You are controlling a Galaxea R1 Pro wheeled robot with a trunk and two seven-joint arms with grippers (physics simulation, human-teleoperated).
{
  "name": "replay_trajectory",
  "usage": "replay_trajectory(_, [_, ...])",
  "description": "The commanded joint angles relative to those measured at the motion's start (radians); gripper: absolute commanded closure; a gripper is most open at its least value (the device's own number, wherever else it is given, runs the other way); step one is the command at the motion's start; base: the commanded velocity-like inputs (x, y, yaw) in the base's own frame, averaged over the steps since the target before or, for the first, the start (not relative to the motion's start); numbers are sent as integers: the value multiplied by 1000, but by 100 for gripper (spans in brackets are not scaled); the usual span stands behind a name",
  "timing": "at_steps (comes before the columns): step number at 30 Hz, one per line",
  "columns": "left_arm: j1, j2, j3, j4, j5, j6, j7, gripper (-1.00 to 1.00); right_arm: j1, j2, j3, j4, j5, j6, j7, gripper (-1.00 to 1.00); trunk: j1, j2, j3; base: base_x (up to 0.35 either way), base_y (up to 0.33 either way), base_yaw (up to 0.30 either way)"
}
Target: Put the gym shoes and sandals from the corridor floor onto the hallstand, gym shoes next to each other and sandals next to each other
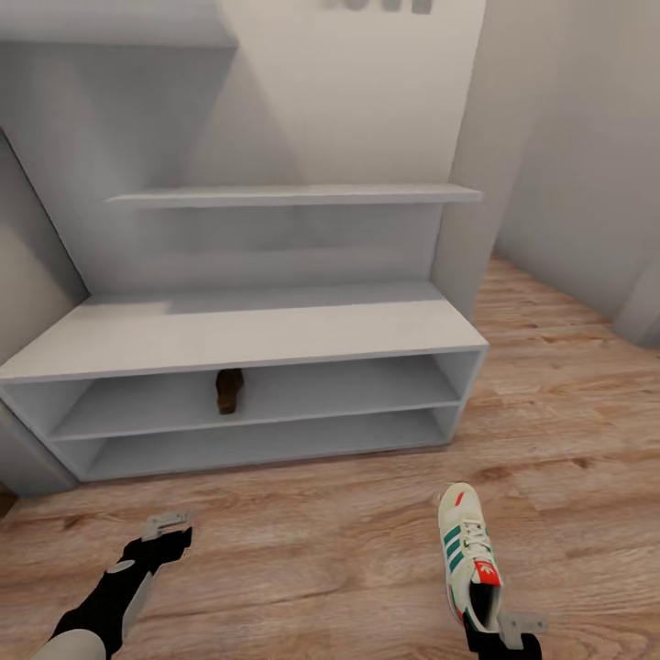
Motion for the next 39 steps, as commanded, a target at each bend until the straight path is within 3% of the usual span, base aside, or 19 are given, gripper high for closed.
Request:
replay_trajectory(1, [7,16,7,1,-2,2,-54,-100,-1,1,-9,0,5,-4,6,100,0,0,-2,-1,279,150])
replay_trajectory(4, [30,32,6,5,3,-3,-85,-100,-1,1,-9,1,5,-4,6,100,0,0,-4,-1,137,125])
replay_trajectory(7, [71,37,6,6,5,-60,-95,-100,-1,1,-8,1,6,-4,7,100,0,0,-5,0,45,45])
replay_trajectory(10, [122,38,6,8,5,-163,-99,-100,-1,2,-6,2,9,-1,9,100,0,0,-6,0,16,16])
replay_trajectory(11, [175,35,6,14,6,-237,-100,-100,-1,5,-3,3,13,4,11,100,0,0,-6,0,3,3])
replay_trajectory(14, [198,32,6,24,5,-260,-102,-100,-1,9,-1,2,14,18,11,100,0,0,-6,0,2,2])
replay_trajectory(19, [221,29,6,67,4,-281,-105,-100,-2,32,2,-19,14,127,9,100,0,0,-6,0,0,0])
replay_trajectory(21, [225,25,4,79,4,-284,-106,-100,-14,80,5,-92,15,260,8,100,0,0,-6,0,0,0])
replay_trajectory(24, [226,24,3,83,3,-285,-107,-100,-29,127,6,-177,29,372,7,100,0,0,-6,0,0,0])
replay_trajectory(25, [227,24,2,85,3,-285,-108,-100,-44,179,6,-267,69,492,0,100,0,0,-6,0,0,0])
replay_trajectory(26, [227,24,2,85,3,-285,-108,-100,-48,191,6,-288,82,520,-5,100,0,0,-6,0,0,0])
replay_trajectory(28, [228,23,0,86,2,-294,-108,-100,-77,249,7,-360,142,629,-66,100,0,0,-6,0,0,0])
replay_trajectory(29, [229,22,-2,100,0,-319,-109,-100,-112,257,11,-382,164,673,-133,100,0,0,-6,0,0,0])
replay_trajectory(31, [228,23,-3,127,-2,-354,-129,-100,-148,257,37,-389,174,692,-174,100,0,0,-6,0,0,0])
replay_trajectory(35, [228,28,0,150,0,-395,-210,-100,-173,257,88,-401,176,701,-196,100,0,0,-6,0,0,0])
replay_trajectory(39, [229,34,4,156,3,-406,-271,-100,-179,257,114,-405,176,703,-201,100,0,0,-6,0,0,0])
